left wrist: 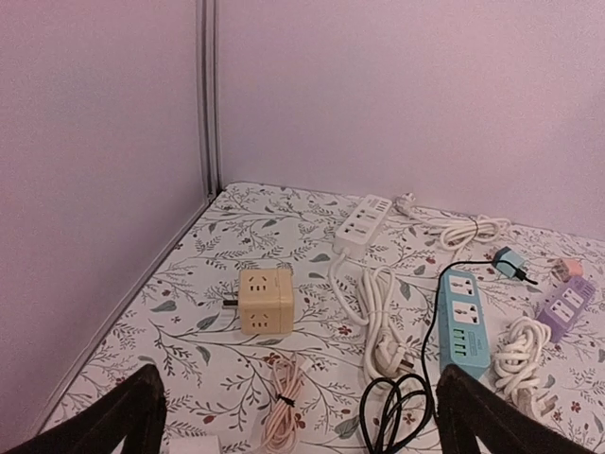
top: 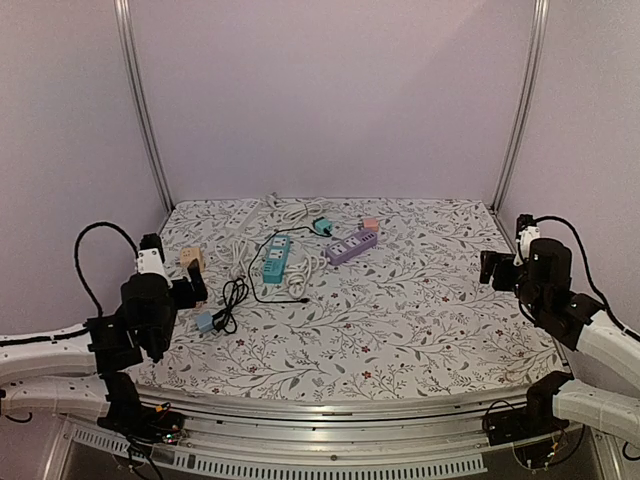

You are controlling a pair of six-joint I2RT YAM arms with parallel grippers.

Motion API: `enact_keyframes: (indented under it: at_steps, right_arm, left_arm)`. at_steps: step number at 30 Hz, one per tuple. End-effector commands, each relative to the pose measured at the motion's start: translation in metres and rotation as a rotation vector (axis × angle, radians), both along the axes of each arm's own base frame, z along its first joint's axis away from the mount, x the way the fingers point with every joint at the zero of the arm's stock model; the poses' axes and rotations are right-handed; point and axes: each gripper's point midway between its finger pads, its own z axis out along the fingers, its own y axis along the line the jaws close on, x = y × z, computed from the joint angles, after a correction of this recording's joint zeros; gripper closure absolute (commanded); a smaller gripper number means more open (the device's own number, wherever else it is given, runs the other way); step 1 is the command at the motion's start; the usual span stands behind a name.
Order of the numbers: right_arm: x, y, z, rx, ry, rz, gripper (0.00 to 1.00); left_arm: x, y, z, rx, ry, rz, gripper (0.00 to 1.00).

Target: Insert the plug

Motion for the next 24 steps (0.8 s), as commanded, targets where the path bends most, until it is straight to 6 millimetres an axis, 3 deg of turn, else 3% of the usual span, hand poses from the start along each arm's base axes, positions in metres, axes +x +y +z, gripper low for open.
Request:
enact_keyframes:
  at_steps: [1,2,4,7,11,14,15,17,20,21,24]
  right_arm:
    - [0.005,0.007,0.017,0.02,-0.029,0.035,0.01]
    - [0.005,0.011,0.019,0.025,-0.028,0.055,0.01]
    - [0.005,0.015,0.022,0.028,-0.029,0.077,0.01]
    - [0.005,0.019,0.027,0.036,-0.038,0.1,0.01]
    - [0.005,0.026,0.032,0.046,-0.043,0.147,0.01]
    - [0.003,0.031,0.034,0.051,-0.042,0.173,0.01]
    - [0.003,0.032,0.034,0.053,-0.042,0.18,0.01]
    - [0.002,0.036,0.033,0.058,-0.034,0.204,0.01]
    - [0.002,0.042,0.031,0.061,-0.02,0.238,0.01]
    - [0.003,0.044,0.029,0.061,-0.014,0.243,0.01]
    - [0.007,0.046,0.024,0.057,0.006,0.248,0.01]
  left_arm:
    - [0.018,-0.067,0.017,0.101,-0.002,-0.318,0.0]
    - [0.019,-0.097,0.021,0.15,-0.009,-0.469,0.01]
    - [0.032,-0.141,0.044,0.193,-0.025,-0.599,0.01]
    - [0.067,-0.214,0.038,0.387,0.117,-0.768,0.01]
    - [0.122,-0.296,-0.019,0.639,0.41,-0.889,0.0]
    - [0.145,-0.347,-0.06,0.72,0.521,-1.021,0.01]
    - [0.15,-0.358,-0.086,0.737,0.566,-1.064,0.01]
    - [0.164,-0.375,-0.085,0.701,0.563,-1.111,0.01]
    - [0.199,-0.376,-0.097,0.572,0.603,-1.108,0.01]
    - [0.212,-0.375,-0.091,0.523,0.589,-1.1,0.01]
    - [0.227,-0.369,-0.1,0.422,0.607,-1.137,0.01]
